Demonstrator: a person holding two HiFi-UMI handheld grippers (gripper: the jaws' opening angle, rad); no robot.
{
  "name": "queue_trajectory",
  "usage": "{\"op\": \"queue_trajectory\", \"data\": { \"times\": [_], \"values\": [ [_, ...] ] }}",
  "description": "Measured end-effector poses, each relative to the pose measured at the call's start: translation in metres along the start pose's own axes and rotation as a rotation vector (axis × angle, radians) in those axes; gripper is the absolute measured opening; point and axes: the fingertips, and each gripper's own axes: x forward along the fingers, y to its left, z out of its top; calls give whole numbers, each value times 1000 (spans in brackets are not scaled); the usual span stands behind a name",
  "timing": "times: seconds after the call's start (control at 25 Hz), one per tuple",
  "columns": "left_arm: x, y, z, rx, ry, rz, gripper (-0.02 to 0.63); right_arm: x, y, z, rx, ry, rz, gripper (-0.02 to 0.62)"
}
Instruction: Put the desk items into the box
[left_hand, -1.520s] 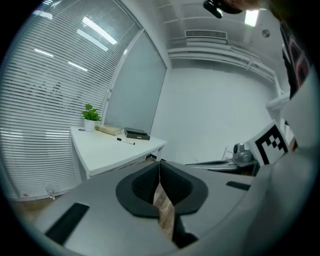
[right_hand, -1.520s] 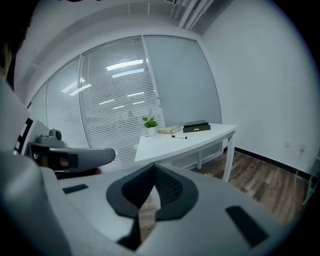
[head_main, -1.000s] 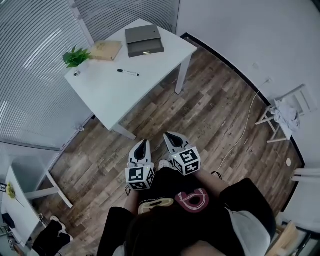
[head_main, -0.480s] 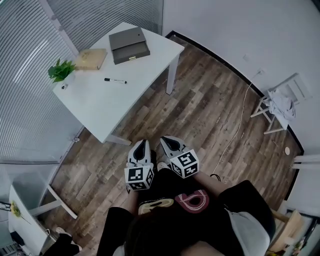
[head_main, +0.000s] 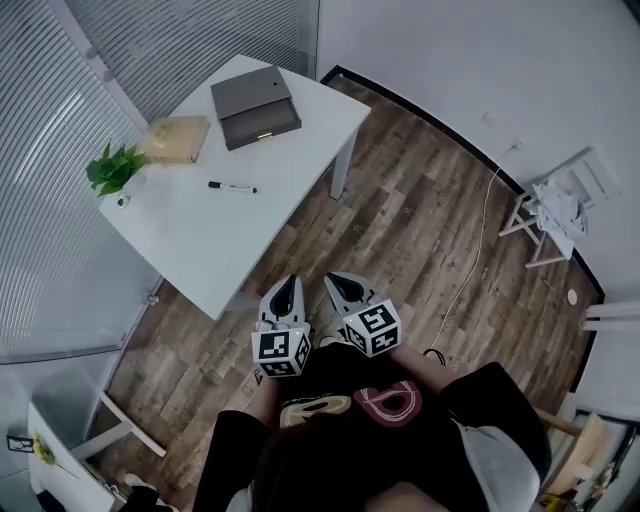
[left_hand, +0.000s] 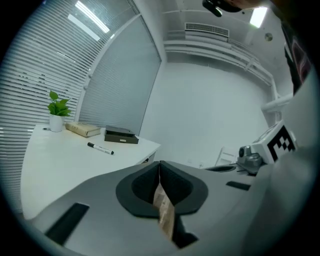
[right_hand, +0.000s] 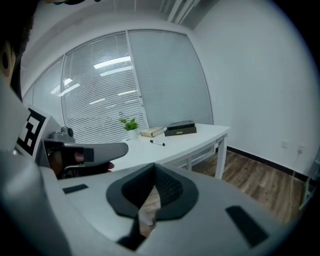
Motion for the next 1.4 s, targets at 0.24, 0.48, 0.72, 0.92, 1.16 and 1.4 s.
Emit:
{"op": "queue_trajectory", "data": {
  "times": [0.24,0.48,0.72,0.92,1.16,1.4],
  "values": [
    [28,34,24,16,-9,-35,18,37,-5,21,6,-4,-36,9],
    [46,73,43,30,-18,-62,18,76,0,40,1,-9,-59,9],
    [60,107,60,47,-25,-78,17,113,7,61,-30,-9,-68,9],
    [68,128,70,63,-25,-80,17,139,0,78,-24,-34,-118,9],
    [67,147,68,75,-8,-38,18,157,-5,94,-46,-45,-127,10],
    [66,177,74,37,-22,50,18,180,-16,104,-75,-21,-124,11]
  ]
}}
